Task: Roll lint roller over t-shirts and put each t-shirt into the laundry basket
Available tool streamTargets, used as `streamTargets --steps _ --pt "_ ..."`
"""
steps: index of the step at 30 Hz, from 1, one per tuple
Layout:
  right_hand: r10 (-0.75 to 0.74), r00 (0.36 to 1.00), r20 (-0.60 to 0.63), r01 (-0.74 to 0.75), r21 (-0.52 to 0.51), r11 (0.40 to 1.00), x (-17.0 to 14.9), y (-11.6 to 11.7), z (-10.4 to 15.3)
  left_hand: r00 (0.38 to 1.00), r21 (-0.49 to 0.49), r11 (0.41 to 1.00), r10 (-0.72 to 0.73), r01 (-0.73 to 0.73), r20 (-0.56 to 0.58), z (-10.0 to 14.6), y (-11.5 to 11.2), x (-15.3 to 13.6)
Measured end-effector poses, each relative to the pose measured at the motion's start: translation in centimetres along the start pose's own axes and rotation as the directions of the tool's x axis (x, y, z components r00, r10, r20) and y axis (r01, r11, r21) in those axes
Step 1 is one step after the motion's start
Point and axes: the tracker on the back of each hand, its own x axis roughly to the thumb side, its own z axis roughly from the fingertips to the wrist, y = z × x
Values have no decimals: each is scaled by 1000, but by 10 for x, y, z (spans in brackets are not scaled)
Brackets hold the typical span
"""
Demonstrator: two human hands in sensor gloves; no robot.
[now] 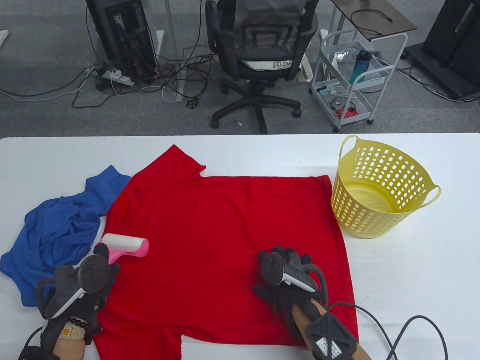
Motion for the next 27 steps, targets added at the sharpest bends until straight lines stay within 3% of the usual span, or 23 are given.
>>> streamTargets --steps 2,9,14,18,21,27 --pt "28 999 -17 -27 62 998 -3 4 -3 999 -45 999 24 -26 -37 4 4 -10" --pt "27 998 -56 -24 59 998 -6 0 -5 991 -79 992 85 -94 -106 13 10 -41" --pt "27 995 -95 -33 -63 997 -13 -10 -3 991 -129 991 18 -35 -135 3 -1 -37" --pt "87 979 -183 -135 -272 953 -17 -26 2 980 -132 990 -66 41 -185 -5 -9 -34" --pt "175 950 -260 -248 -287 925 -25 -31 3 982 -193 981 -65 31 -176 -13 -20 -32" --pt "145 950 -278 -228 -295 928 -40 -33 5 964 -139 979 -177 151 -200 -27 -35 -17"
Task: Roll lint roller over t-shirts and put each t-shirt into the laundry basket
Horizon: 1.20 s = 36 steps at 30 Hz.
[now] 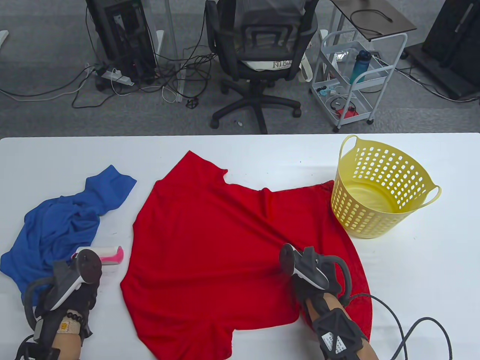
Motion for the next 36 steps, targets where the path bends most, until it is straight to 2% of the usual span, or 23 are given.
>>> streamTargets --steps 5,9,11,12,13,14,15,17,18,19,22,24,26,29,31,33,34,36 --pt "8 1000 16 -8 3 1000 0 1 2 985 -63 983 -172 170 -29 -12 -15 14" --pt "-32 998 49 32 -6 999 -4 -3 4 976 -26 978 -206 205 -72 -7 -9 17" --pt "-72 995 66 69 39 997 -9 -9 6 966 57 966 -247 251 -75 3 1 23" --pt "-103 992 76 98 67 993 -13 -13 7 968 117 961 -246 250 -43 10 6 27" --pt "-140 987 78 133 88 987 -18 -19 10 973 174 960 -229 220 37 17 11 34" --pt "-170 983 73 163 91 982 -23 -24 12 969 203 962 -209 180 130 22 12 40" --pt "-202 977 70 195 92 976 -31 -31 16 941 218 969 -179 118 287 29 12 51" --pt "-234 969 83 221 139 965 -45 -37 21 855 171 981 -166 93 492 38 6 69" --pt "-241 964 112 217 189 958 -50 -37 23 830 143 983 -174 114 530 41 3 76" --pt "-216 969 120 177 276 945 -58 -36 24 779 96 980 -197 174 595 44 -4 86" --pt "-155 987 28 138 323 936 -78 -24 24 725 41 956 -247 289 643 40 -20 106" --pt "-140 990 -20 136 405 904 -82 -9 18 728 12 934 -286 358 623 32 -29 116" --pt "-82 996 -36 90 439 894 -81 0 12 728 -1 905 -341 425 594 24 -31 125" --pt "-65 998 1 57 471 881 -71 13 2 759 -19 902 -350 430 549 13 -25 137" --pt "-118 992 32 93 437 895 -66 12 -2 752 -7 891 -379 454 540 3 -21 146" --pt "-140 985 105 101 310 945 -60 9 -4 740 22 894 -384 447 552 -7 -17 155" --pt "-125 984 124 97 208 973 -57 5 -4 743 46 901 -383 431 548 -11 -13 159" --pt "-74 989 131 67 57 996 -51 -2 -2 767 131 919 -383 371 515 -15 -4 167"
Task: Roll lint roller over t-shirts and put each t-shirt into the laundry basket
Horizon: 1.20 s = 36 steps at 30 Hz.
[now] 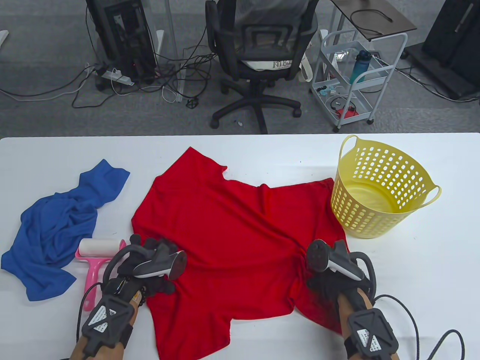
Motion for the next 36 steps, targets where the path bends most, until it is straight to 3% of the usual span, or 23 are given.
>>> streamTargets --steps 2,4,7,9,11,13,15,16,17,18,19,20,21,23,24,25,26,27,28,29,31,33,36 --pt "86 996 28 -83 -84 993 8 -4 1 999 46 999 13 -11 -40 -2 6 3" --pt "89 993 78 -83 -74 994 13 -11 3 1000 77 997 -2 3 -24 1 9 5" --pt "-189 967 171 202 -59 978 10 -27 13 991 96 989 105 -113 85 16 12 -6" --pt "-408 871 275 434 -41 900 5 -40 23 932 121 933 314 -338 184 31 16 -21" --pt "-665 653 363 701 41 712 -3 -56 33 790 128 808 509 -576 341 52 28 -40" --pt "-861 320 394 834 315 454 -5 -67 40 592 86 647 625 -757 508 68 42 -60" --pt "-917 -197 346 764 641 77 -6 -78 48 142 -67 267 689 -961 711 85 57 -84" --pt "-877 -350 329 737 675 -40 -8 -81 50 -28 -129 105 660 -986 751 89 59 -91" --pt "-822 -475 315 728 666 -165 -12 -81 49 -191 -179 -85 640 -980 745 90 58 -100" --pt "-823 -513 245 740 613 -278 -18 -75 44 -244 -117 -226 694 -967 678 89 51 -107" --pt "-836 -516 186 752 565 -338 -23 -69 41 -241 -19 -290 754 -957 612 87 44 -108" --pt "-880 -466 92 809 447 -382 -30 -55 35 -163 187 -277 869 -942 466 81 32 -106" --pt "-910 -412 39 859 350 -374 -36 -43 31 -34 286 -158 919 -945 392 74 25 -103" --pt "-973 -212 -92 975 48 -217 -51 -20 25 383 339 321 914 -884 135 58 15 -91" --pt "-993 7 -122 994 -104 19 -58 -15 22 607 319 586 794 -745 -41 51 13 -82" --pt "-933 318 -167 912 -214 349 -62 -18 21 799 271 812 572 -517 -187 47 13 -72" --pt "-829 525 -191 790 -253 559 -62 -22 21 867 265 892 430 -366 -251 46 14 -64" --pt "-581 782 -227 514 -293 806 -58 -28 22 920 284 947 238 -148 -313 45 15 -53" --pt "-393 885 -249 310 -313 898 -54 -32 24 943 282 959 116 -25 -311 43 16 -45" --pt "-240 937 -255 150 -327 933 -47 -36 26 959 283 959 65 16 -276 42 17 -38" --pt "-206 959 -193 136 -322 937 -32 -36 26 981 315 941 164 -124 -106 39 17 -25" --pt "-386 918 -90 357 -231 905 -13 -26 20 958 289 914 279 -285 64 33 14 -11" --pt "-433 896 -98 437 31 899 11 -7 8 974 44 975 215 -218 69 20 1 9"
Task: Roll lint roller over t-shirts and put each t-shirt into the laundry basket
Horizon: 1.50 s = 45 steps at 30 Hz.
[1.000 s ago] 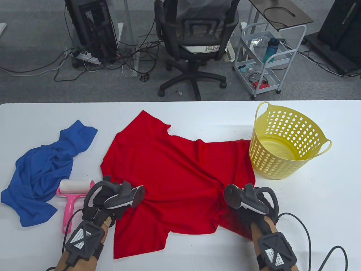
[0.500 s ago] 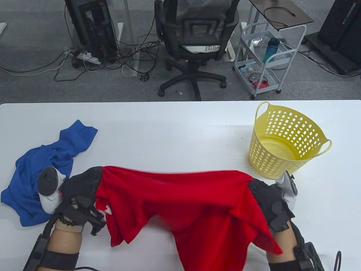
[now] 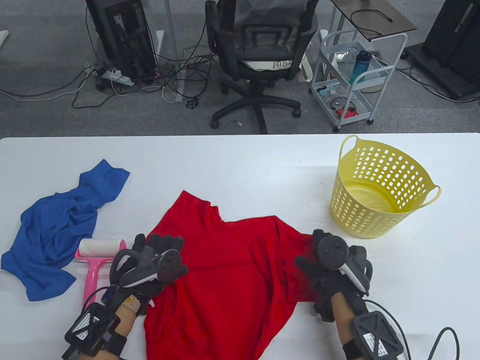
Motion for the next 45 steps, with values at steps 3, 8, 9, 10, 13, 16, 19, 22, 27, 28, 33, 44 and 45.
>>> streamTargets --steps 3,8,9,10,13,16,19,22,27,28,33,44,45 --pt "319 948 -9 -314 152 937 9 15 -8 990 -259 956 -144 135 -14 -8 -19 3" --pt "351 935 43 -354 126 927 18 -6 4 990 -285 951 -137 121 -36 -2 -15 -15" --pt "328 943 52 -332 159 930 17 -11 8 988 -270 953 -152 136 -38 -1 -14 -17" --pt "306 950 62 -312 172 934 15 -17 11 984 -265 954 -165 144 -59 0 -13 -19" --pt "185 982 45 -188 91 978 0 -42 22 962 -242 945 -251 218 -112 3 -7 -24" --pt "-129 989 70 115 175 978 -23 -62 26 942 -227 938 -299 261 -153 4 -6 -26" --pt "-488 872 -43 487 181 854 -54 -66 21 939 -227 937 -306 267 -156 4 -5 -25" --pt "-226 951 -211 216 -68 974 -71 -77 23 923 -213 929 -341 302 -177 5 -4 -23" --pt "330 897 -294 -432 -424 796 -48 -87 37 914 -161 931 -355 327 -195 7 0 -21" --pt "252 935 -248 -336 -397 854 -42 -83 37 918 -115 938 -345 327 -197 8 2 -19" --pt "306 901 -308 -300 68 952 -32 -48 17 967 60 975 -204 215 -150 8 7 -7" --pt "165 902 -399 -359 -479 801 -66 -87 37 971 -75 973 -223 217 -81 -3 -14 5" --pt "174 896 -408 -381 -508 772 -69 -86 37 971 -76 973 -224 218 -82 -3 -14 5"
